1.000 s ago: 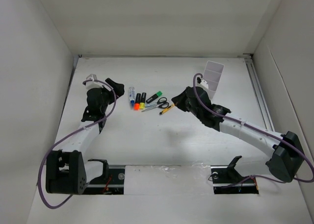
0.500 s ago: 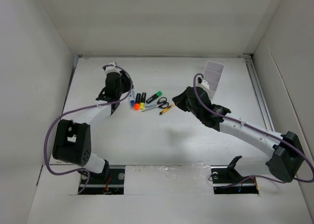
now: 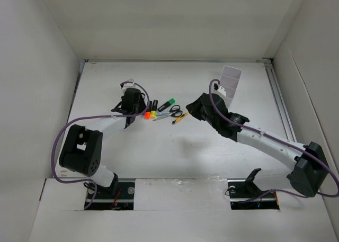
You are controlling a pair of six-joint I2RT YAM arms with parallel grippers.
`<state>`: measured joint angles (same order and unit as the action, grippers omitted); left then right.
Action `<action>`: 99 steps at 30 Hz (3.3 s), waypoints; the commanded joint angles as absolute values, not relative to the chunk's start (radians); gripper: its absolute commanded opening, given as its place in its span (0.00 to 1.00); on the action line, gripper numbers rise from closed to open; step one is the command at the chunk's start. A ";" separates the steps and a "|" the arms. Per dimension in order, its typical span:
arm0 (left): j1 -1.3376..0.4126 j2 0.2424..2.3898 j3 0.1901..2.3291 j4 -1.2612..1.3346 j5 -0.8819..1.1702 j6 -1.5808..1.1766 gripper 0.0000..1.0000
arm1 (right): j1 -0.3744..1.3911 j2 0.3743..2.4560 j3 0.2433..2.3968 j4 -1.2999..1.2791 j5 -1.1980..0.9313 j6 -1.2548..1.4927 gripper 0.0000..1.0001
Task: Sort the stationery into containers
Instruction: Pick up the stationery from the center of the board.
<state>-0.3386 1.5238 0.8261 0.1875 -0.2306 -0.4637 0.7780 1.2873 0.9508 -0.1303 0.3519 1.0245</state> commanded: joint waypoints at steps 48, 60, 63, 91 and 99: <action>-0.368 1.709 0.897 0.147 -0.235 -0.453 0.25 | 0.761 1.296 0.966 -0.118 0.321 1.017 0.18; -0.368 1.671 0.853 0.149 -0.258 -0.462 0.06 | 0.761 1.296 0.966 -0.118 0.321 1.017 0.18; -0.368 1.625 0.844 0.158 -0.258 -0.462 0.00 | 0.761 1.296 0.966 -0.118 0.321 1.017 0.19; -0.566 1.261 0.689 0.523 0.488 -0.442 0.00 | 0.621 1.192 0.953 -0.044 -0.029 1.008 0.79; -0.592 1.243 0.771 0.394 0.506 -0.420 0.00 | 0.621 1.194 0.934 -0.183 0.206 0.983 0.64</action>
